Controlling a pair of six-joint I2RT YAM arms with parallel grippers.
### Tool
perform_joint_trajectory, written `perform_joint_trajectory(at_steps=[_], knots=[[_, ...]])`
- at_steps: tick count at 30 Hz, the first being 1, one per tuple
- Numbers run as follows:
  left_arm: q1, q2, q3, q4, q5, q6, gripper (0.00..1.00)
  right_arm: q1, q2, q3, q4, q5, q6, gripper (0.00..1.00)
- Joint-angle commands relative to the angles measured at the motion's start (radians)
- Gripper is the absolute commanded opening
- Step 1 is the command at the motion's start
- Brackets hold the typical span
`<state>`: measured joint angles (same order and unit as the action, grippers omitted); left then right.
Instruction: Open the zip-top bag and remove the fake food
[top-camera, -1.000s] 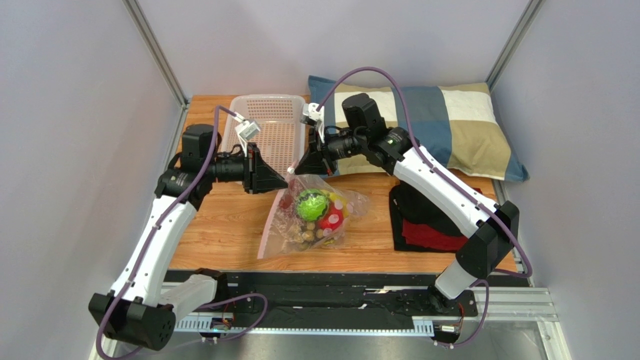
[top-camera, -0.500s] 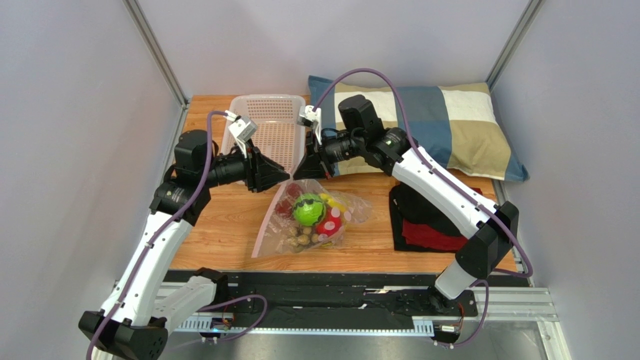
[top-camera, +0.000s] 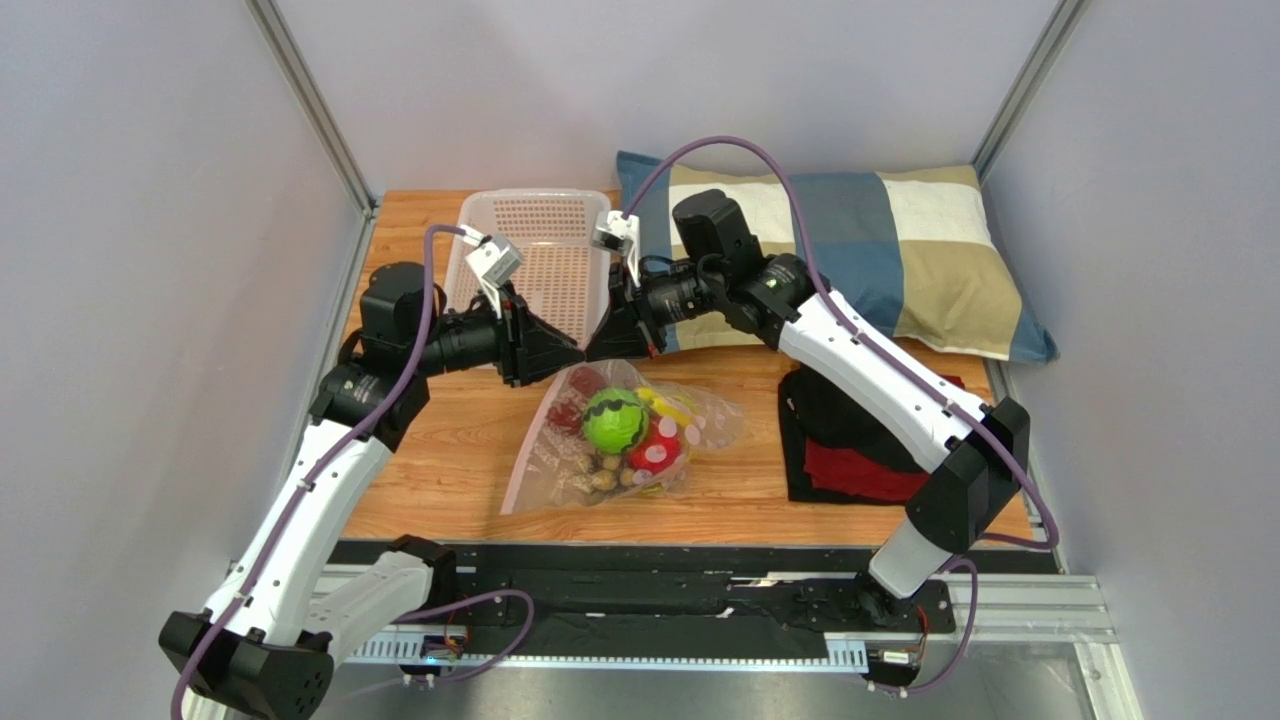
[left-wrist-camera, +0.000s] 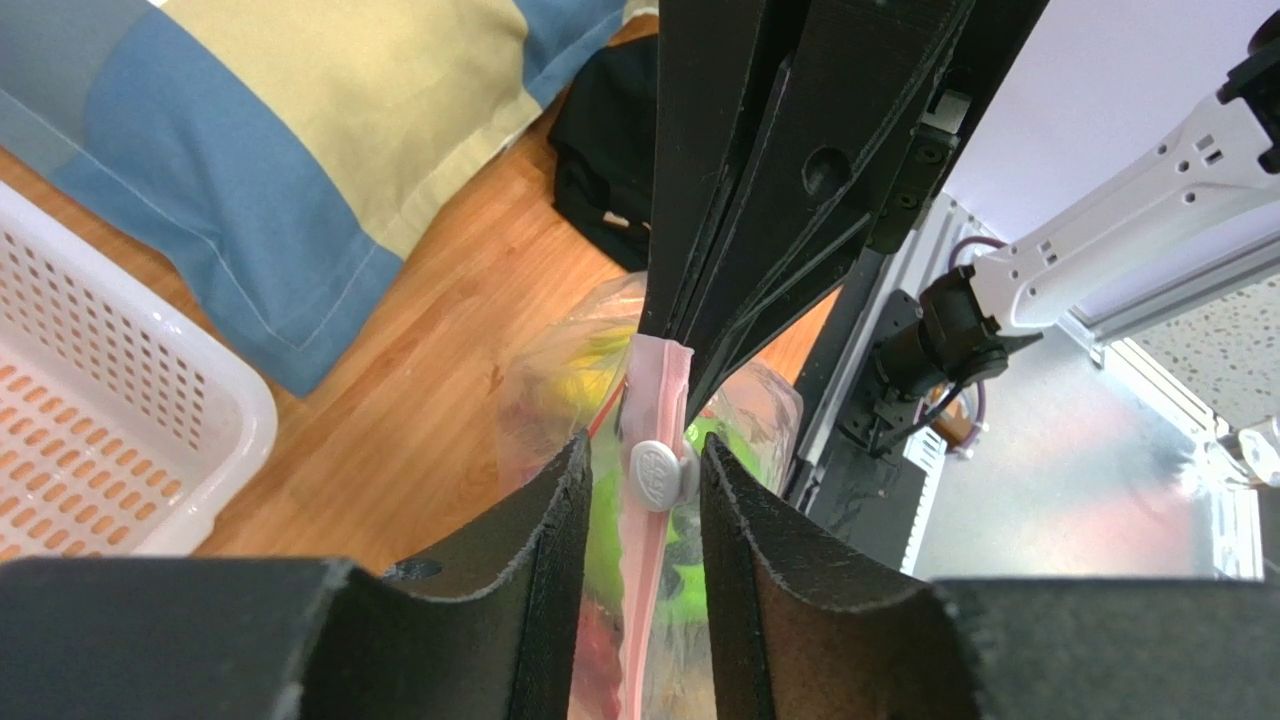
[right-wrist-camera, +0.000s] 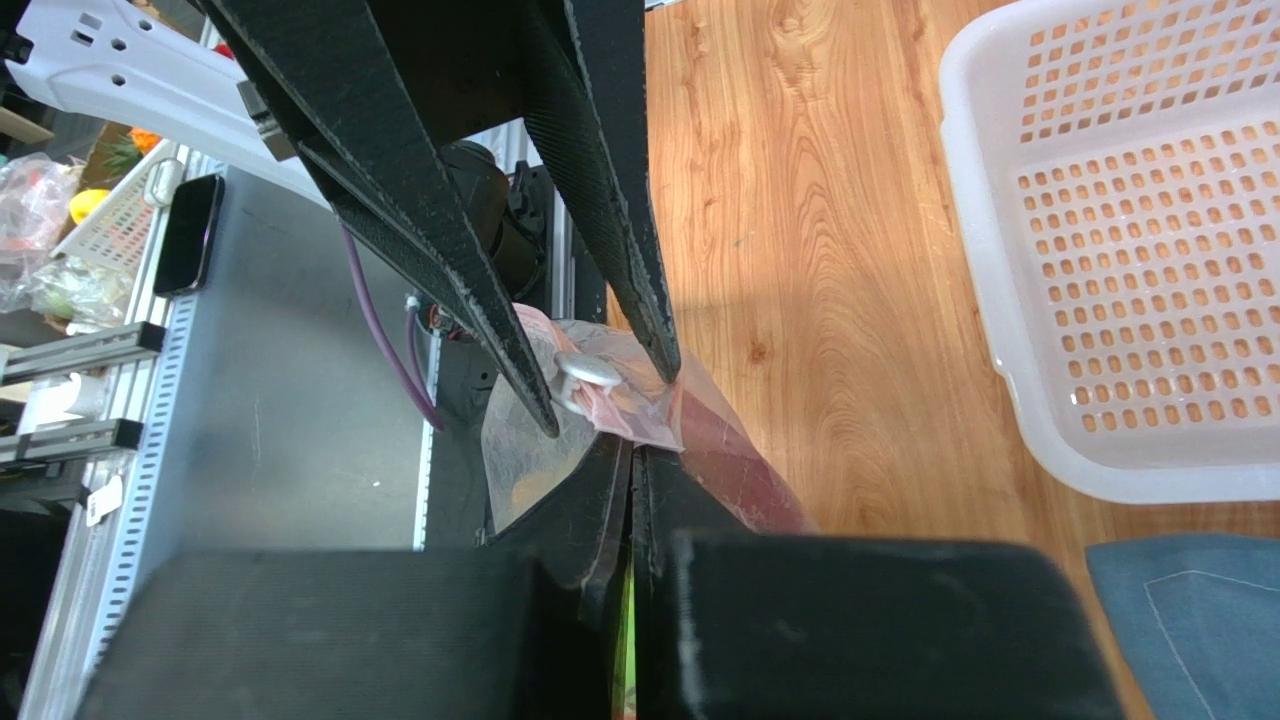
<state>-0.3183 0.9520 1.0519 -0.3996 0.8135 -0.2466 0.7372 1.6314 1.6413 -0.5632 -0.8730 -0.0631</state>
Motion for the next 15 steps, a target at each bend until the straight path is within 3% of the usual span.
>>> perform_joint_trajectory(at_steps=[1, 10, 15], knots=[[-0.007, -0.012, -0.012, 0.027, 0.016, 0.001, 0.39, 0.004, 0.002, 0.041, 0.055, -0.046, 0.031, 0.0], [-0.008, -0.019, -0.015, 0.015, -0.01, 0.006, 0.39, 0.002, 0.002, 0.031, 0.068, -0.05, 0.054, 0.0], [-0.008, -0.064, -0.015, -0.005, -0.013, 0.0, 0.52, 0.004, -0.001, 0.025, 0.068, -0.044, 0.057, 0.0]])
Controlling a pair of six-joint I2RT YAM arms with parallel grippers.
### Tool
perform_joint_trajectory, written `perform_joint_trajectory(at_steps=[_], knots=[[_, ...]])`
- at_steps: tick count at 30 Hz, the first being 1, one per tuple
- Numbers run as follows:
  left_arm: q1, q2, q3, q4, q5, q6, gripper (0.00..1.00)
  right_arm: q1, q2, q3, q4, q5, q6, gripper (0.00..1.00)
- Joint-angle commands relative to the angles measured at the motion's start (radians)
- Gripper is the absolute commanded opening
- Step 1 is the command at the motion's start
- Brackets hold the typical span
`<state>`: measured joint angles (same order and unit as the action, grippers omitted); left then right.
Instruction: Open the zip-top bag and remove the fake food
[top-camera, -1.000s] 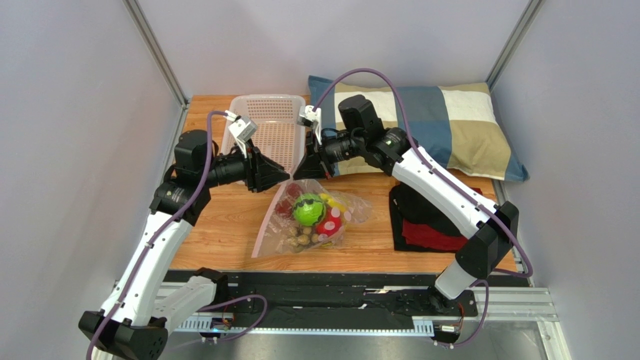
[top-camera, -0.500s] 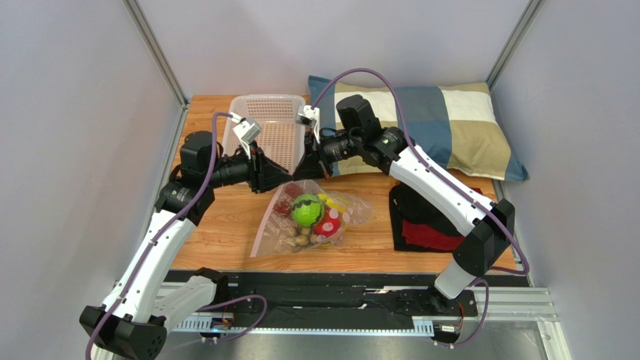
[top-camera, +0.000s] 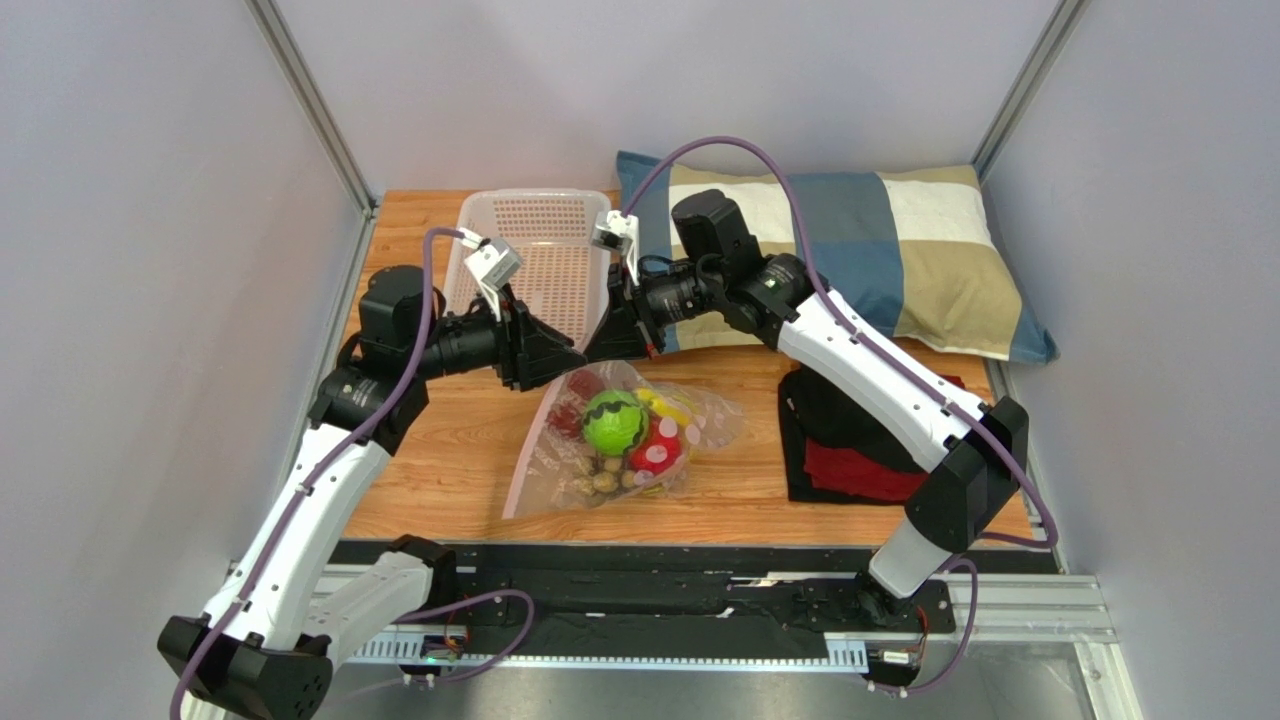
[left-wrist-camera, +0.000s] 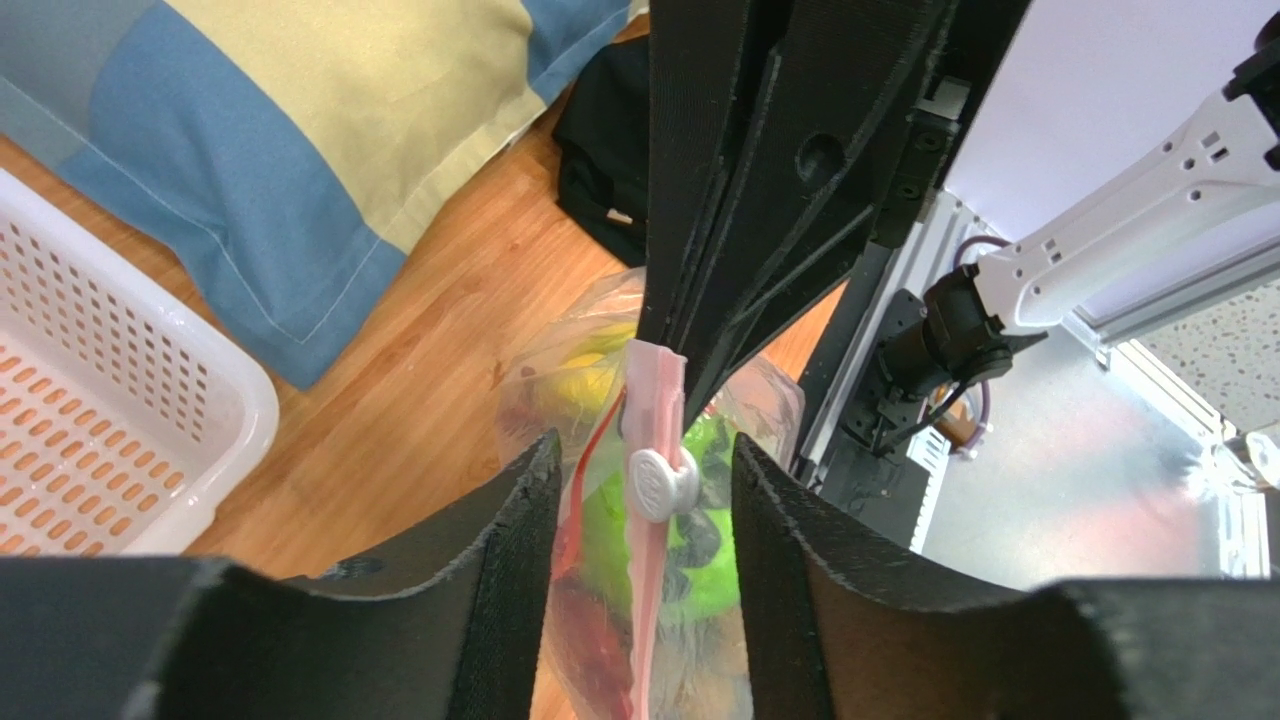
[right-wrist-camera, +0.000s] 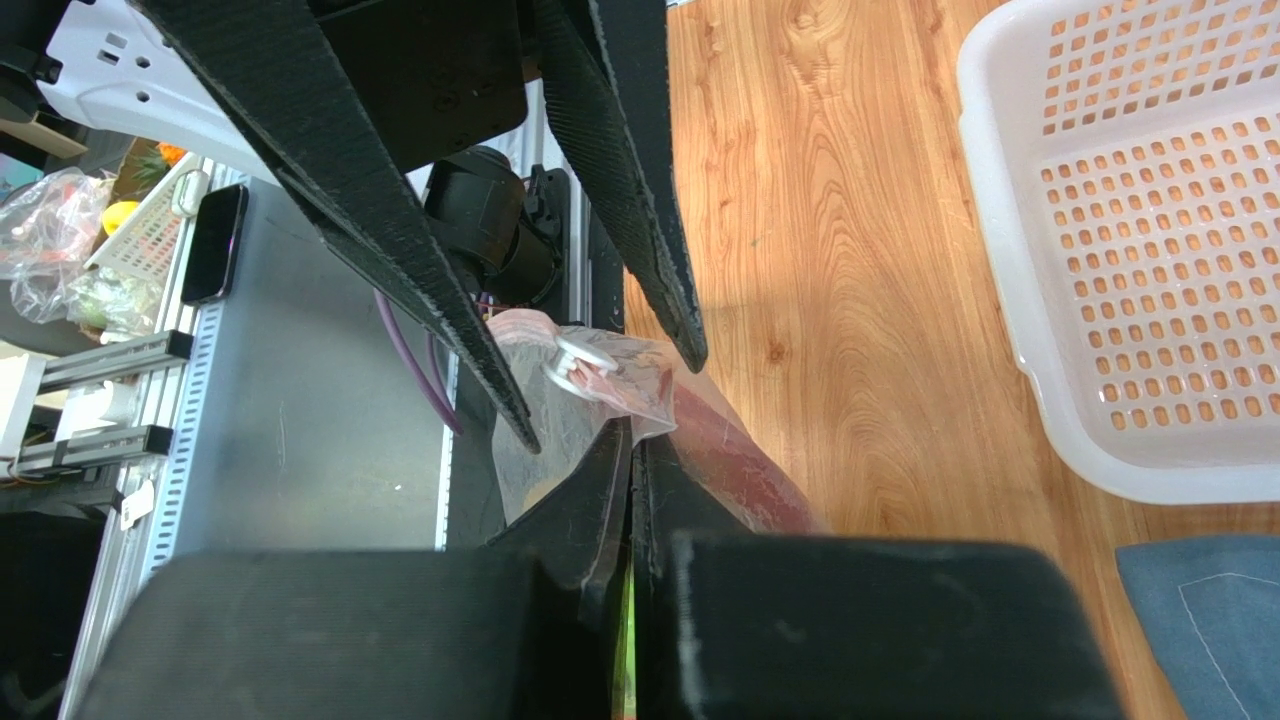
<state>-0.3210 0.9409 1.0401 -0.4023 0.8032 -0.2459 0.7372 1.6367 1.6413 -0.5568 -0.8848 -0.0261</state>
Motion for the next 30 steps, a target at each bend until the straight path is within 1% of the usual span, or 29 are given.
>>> perform_joint_trajectory(at_steps=[1, 4, 7, 8, 12, 15, 16, 18, 19, 21, 22, 24, 25, 26, 28, 30], knots=[[-0.006, -0.057, -0.009, -0.003, -0.007, 0.0, 0.52, 0.004, -0.005, 0.025, 0.063, -0.034, 0.02, 0.0], [-0.006, -0.06, -0.026, -0.001, -0.01, 0.0, 0.52, 0.004, -0.005, 0.023, 0.069, -0.037, 0.02, 0.0], [-0.006, -0.051, -0.035, 0.011, -0.004, -0.007, 0.45, 0.004, -0.003, 0.02, 0.074, -0.042, 0.02, 0.0], [-0.006, -0.048, -0.041, 0.02, -0.002, -0.012, 0.44, 0.002, -0.003, 0.018, 0.074, -0.042, 0.044, 0.0], [-0.006, -0.034, -0.04, 0.031, -0.004, -0.012, 0.39, 0.004, -0.003, 0.018, 0.075, -0.046, 0.055, 0.0], [-0.006, -0.021, -0.035, 0.039, -0.013, -0.018, 0.28, 0.007, -0.003, 0.017, 0.074, -0.046, 0.057, 0.0], [-0.006, -0.019, -0.034, 0.042, -0.018, -0.021, 0.22, 0.008, -0.005, 0.017, 0.072, -0.045, 0.057, 0.0], [-0.006, -0.014, -0.032, 0.051, -0.029, -0.035, 0.17, 0.01, -0.005, 0.014, 0.072, -0.042, 0.055, 0.0], [-0.006, -0.014, -0.031, 0.054, -0.03, -0.039, 0.12, 0.01, -0.005, 0.009, 0.069, -0.04, 0.055, 0.0], [-0.006, -0.016, -0.031, 0.053, -0.039, -0.05, 0.05, 0.01, -0.011, 0.006, 0.069, -0.014, 0.057, 0.0], [-0.006, -0.019, -0.029, 0.043, -0.048, -0.049, 0.0, 0.008, -0.014, 0.005, 0.07, 0.016, 0.055, 0.0], [-0.006, -0.034, -0.034, -0.001, -0.096, -0.05, 0.0, 0.002, -0.023, -0.001, 0.099, 0.067, 0.093, 0.0], [-0.006, -0.043, -0.046, -0.019, -0.117, -0.055, 0.0, -0.004, -0.028, -0.006, 0.145, 0.125, 0.115, 0.0], [-0.006, -0.069, -0.057, -0.059, -0.169, -0.073, 0.0, -0.018, -0.032, -0.021, 0.168, 0.151, 0.17, 0.0], [-0.006, -0.108, -0.103, -0.105, -0.217, -0.104, 0.0, -0.032, -0.046, -0.032, 0.219, 0.217, 0.202, 0.0], [-0.006, -0.175, -0.143, -0.171, -0.26, -0.167, 0.0, -0.051, -0.054, -0.043, 0.238, 0.265, 0.238, 0.0]])
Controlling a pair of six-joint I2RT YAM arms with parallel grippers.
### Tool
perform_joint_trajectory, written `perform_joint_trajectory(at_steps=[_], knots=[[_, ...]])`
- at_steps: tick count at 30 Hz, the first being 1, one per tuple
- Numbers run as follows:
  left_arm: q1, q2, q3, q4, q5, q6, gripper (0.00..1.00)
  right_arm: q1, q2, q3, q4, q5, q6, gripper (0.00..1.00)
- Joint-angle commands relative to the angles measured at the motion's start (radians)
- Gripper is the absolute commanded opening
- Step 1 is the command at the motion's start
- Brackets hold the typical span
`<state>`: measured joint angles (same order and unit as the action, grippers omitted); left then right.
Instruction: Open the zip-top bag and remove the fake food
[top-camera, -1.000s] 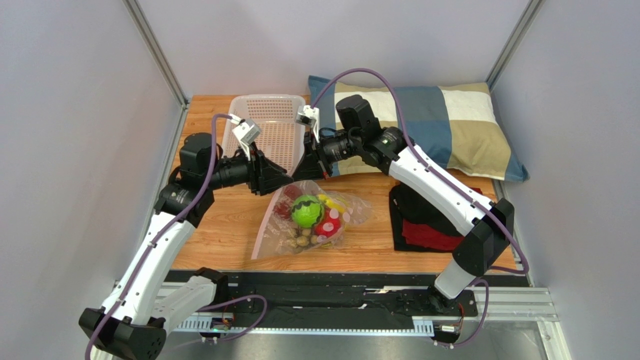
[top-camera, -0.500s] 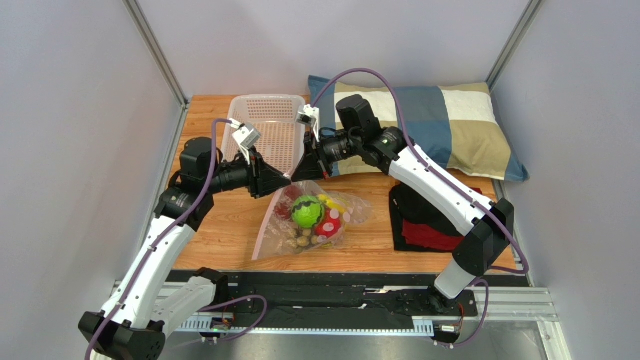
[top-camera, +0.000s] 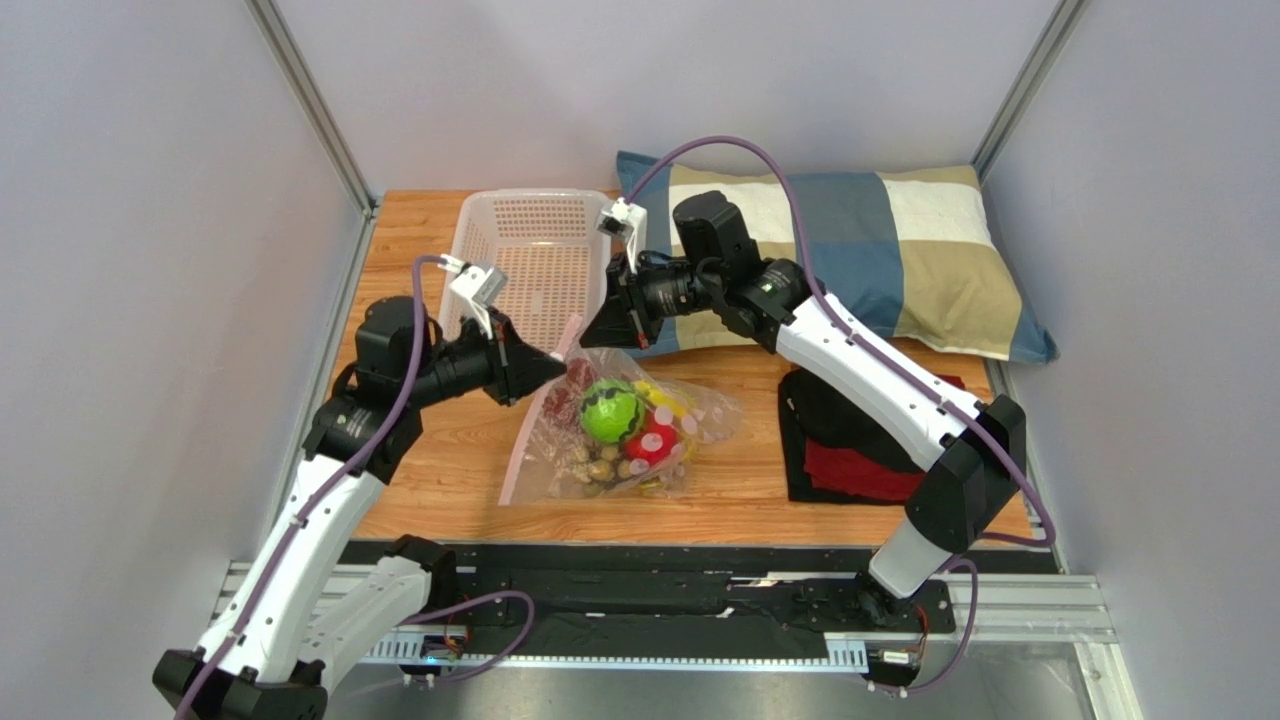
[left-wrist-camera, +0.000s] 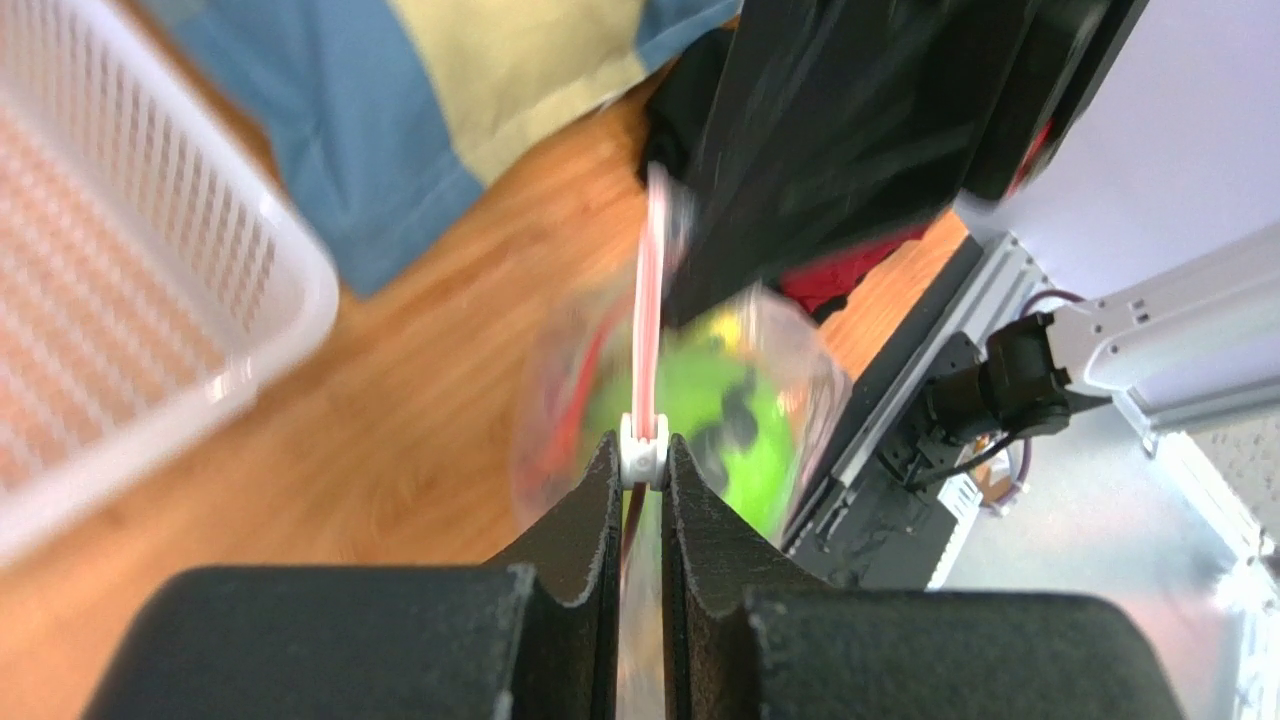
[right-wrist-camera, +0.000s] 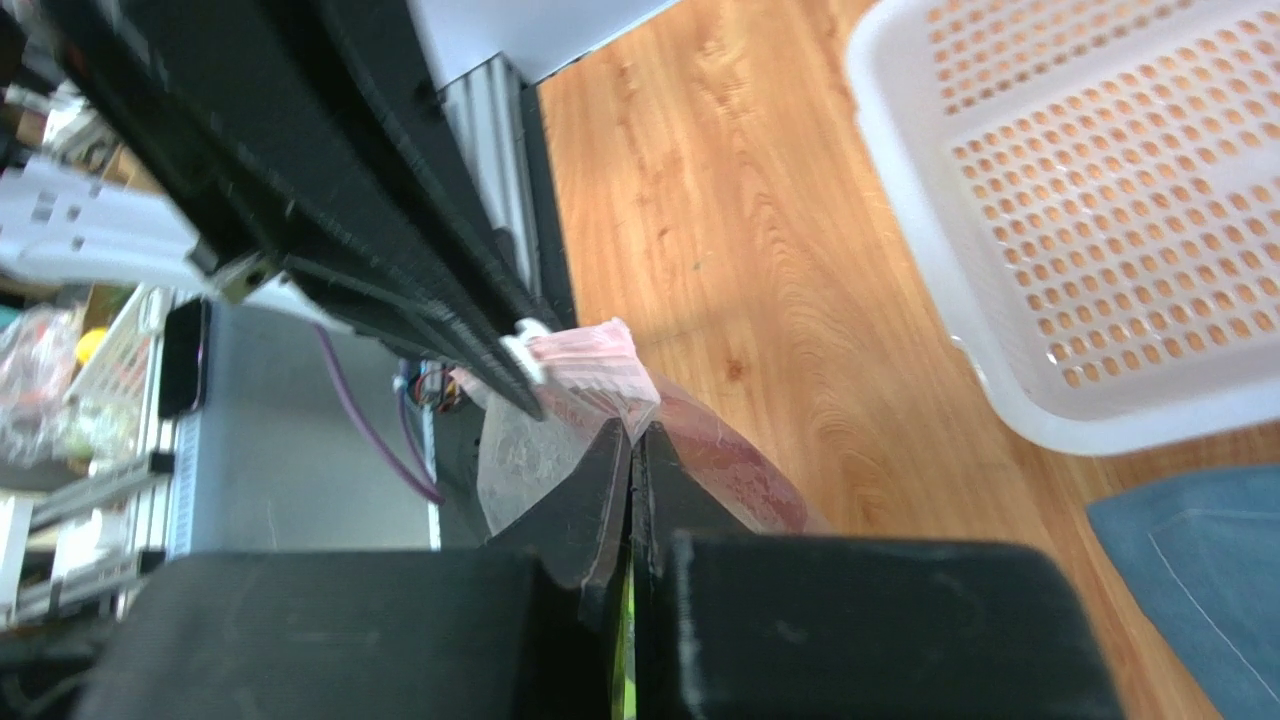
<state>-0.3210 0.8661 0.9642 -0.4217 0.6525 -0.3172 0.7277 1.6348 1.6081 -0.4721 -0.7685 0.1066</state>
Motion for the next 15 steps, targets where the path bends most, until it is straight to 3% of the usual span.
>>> perform_joint_trajectory(at_steps=[1, 7, 15], knots=[[-0.006, -0.126, -0.109, -0.176, -0.12, -0.12, 0.0, -0.053, -0.058, -0.017, 0.18, 0.182, 0.125, 0.0], [-0.006, -0.411, -0.264, -0.273, -0.045, -0.35, 0.0, -0.139, -0.063, -0.085, 0.256, 0.23, 0.183, 0.0], [-0.006, -0.602, -0.19, -0.529, -0.051, -0.379, 0.0, -0.163, 0.023, -0.057, 0.3, 0.054, 0.166, 0.0]])
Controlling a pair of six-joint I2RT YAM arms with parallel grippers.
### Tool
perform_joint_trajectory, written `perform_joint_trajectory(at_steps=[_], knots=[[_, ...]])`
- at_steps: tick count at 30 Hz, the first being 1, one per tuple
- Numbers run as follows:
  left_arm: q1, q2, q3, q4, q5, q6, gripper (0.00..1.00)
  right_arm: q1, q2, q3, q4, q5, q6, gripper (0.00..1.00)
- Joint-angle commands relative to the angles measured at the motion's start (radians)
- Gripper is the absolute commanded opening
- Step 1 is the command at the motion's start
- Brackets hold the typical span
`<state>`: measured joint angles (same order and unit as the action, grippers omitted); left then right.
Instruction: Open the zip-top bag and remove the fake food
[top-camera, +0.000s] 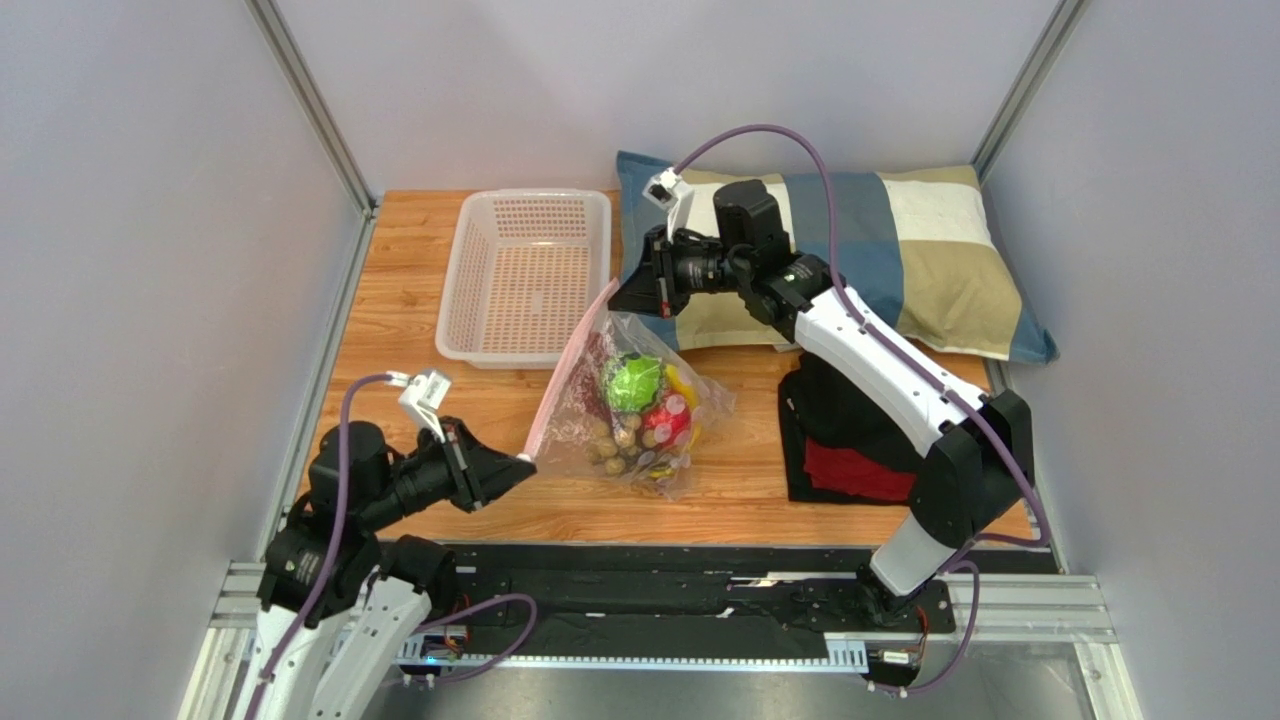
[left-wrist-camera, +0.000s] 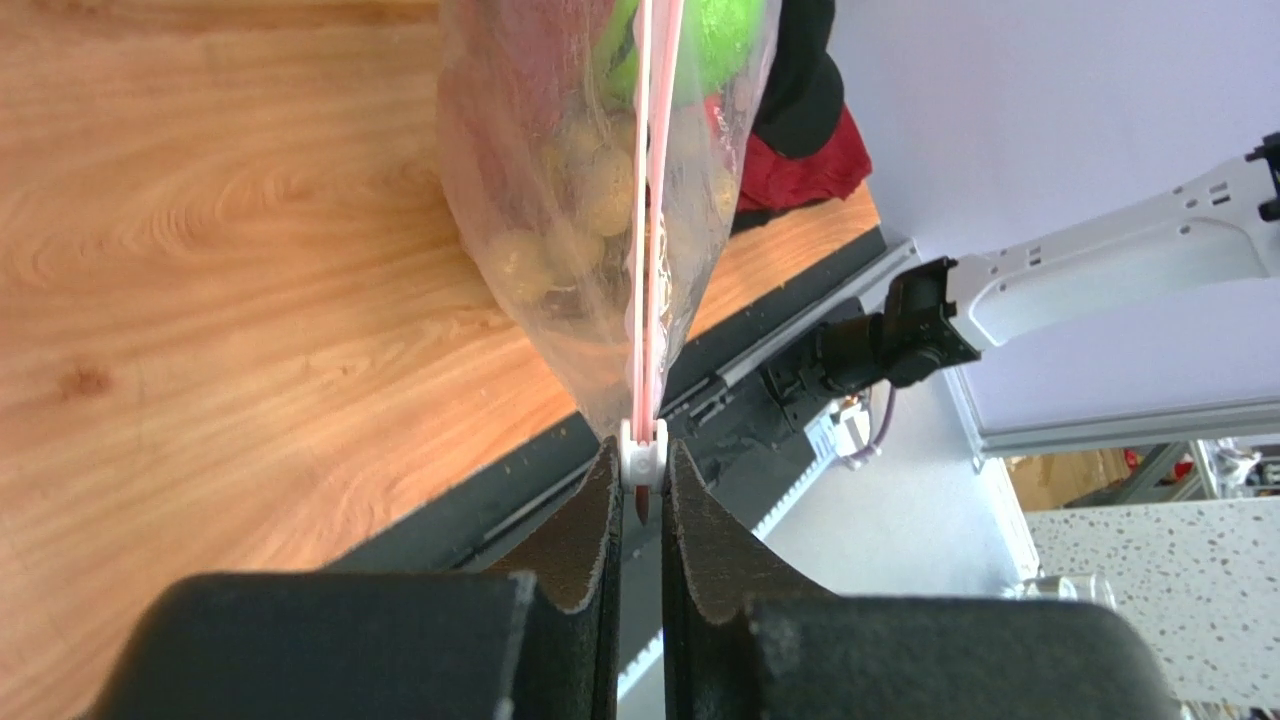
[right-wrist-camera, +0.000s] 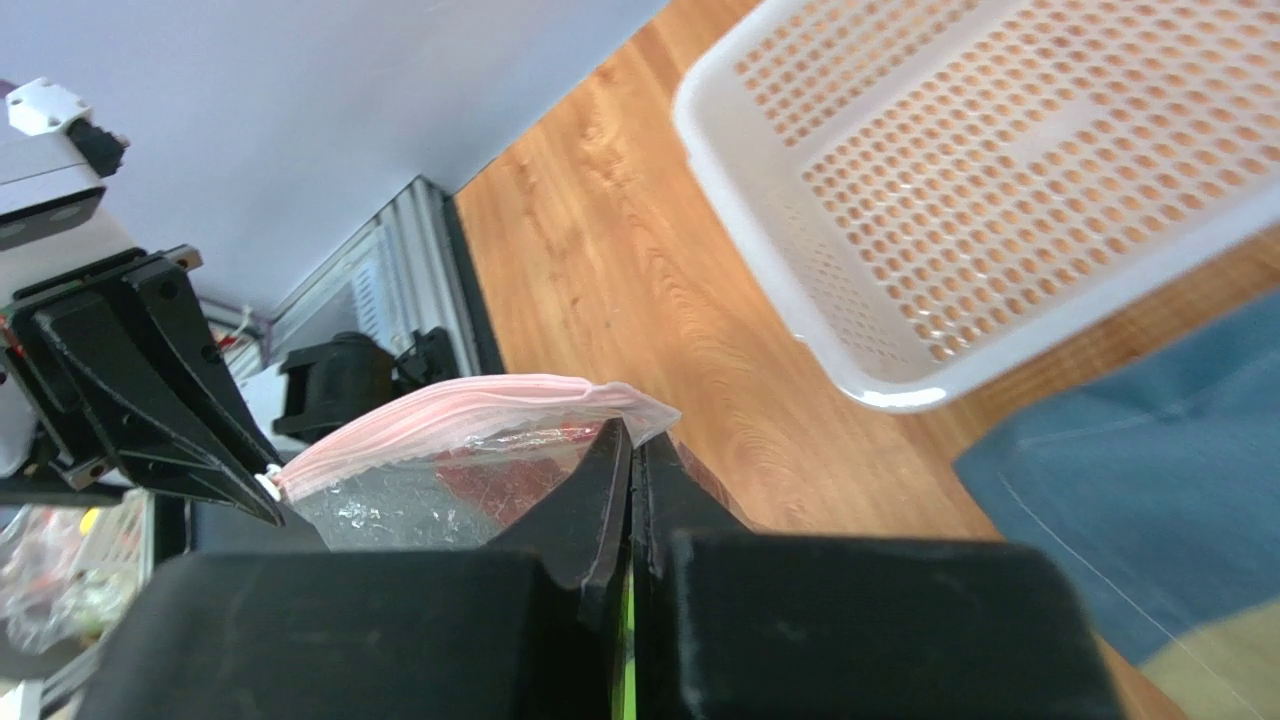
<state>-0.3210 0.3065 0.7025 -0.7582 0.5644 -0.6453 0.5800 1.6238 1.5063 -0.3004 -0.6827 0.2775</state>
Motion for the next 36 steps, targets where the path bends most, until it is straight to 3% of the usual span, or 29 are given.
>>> perform_joint_trajectory(at_steps=[1, 3, 4, 5, 6, 7, 9, 11, 13, 18, 24, 30, 36], knots=[[-0.006, -0.053, 0.078, -0.21, 0.075, -0.054, 0.0, -0.014, 0.041, 0.048, 0.132, -0.058, -0.004, 0.0], [-0.006, -0.066, 0.094, -0.228, 0.1, -0.074, 0.01, -0.016, 0.045, 0.049, 0.135, -0.066, -0.023, 0.0], [-0.006, -0.079, 0.104, -0.243, 0.113, -0.079, 0.06, -0.014, 0.051, 0.052, 0.132, -0.108, -0.029, 0.0], [-0.006, -0.087, 0.12, -0.245, 0.108, -0.074, 0.16, -0.014, 0.054, 0.061, 0.126, -0.13, -0.049, 0.0], [-0.006, -0.09, 0.162, -0.248, 0.091, -0.067, 0.36, -0.012, 0.05, 0.06, 0.126, -0.155, -0.058, 0.0], [-0.006, -0.08, 0.19, -0.248, 0.037, -0.042, 0.47, -0.011, 0.042, 0.051, 0.138, -0.214, -0.07, 0.0], [-0.006, -0.038, 0.274, -0.237, -0.023, -0.011, 0.57, 0.0, 0.027, 0.017, 0.144, -0.271, -0.098, 0.0], [-0.006, 0.06, 0.32, -0.201, -0.066, 0.027, 0.57, 0.01, -0.001, -0.015, 0.165, -0.362, -0.1, 0.0], [-0.006, 0.164, 0.386, -0.162, -0.096, 0.067, 0.5, 0.021, -0.031, -0.064, 0.187, -0.438, -0.104, 0.0], [-0.006, 0.31, 0.512, -0.167, -0.227, 0.223, 0.41, 0.029, -0.076, -0.116, 0.193, -0.524, -0.098, 0.0], [-0.004, 0.448, 0.482, -0.087, -0.222, 0.368, 0.42, 0.032, -0.142, -0.159, 0.179, -0.555, -0.089, 0.0], [-0.006, 0.531, 0.48, -0.033, -0.108, 0.493, 0.46, 0.032, -0.185, -0.195, 0.172, -0.561, -0.081, 0.0], [-0.004, 0.525, 0.434, 0.04, 0.074, 0.469, 0.52, 0.034, -0.193, -0.178, 0.162, -0.572, -0.07, 0.0]])
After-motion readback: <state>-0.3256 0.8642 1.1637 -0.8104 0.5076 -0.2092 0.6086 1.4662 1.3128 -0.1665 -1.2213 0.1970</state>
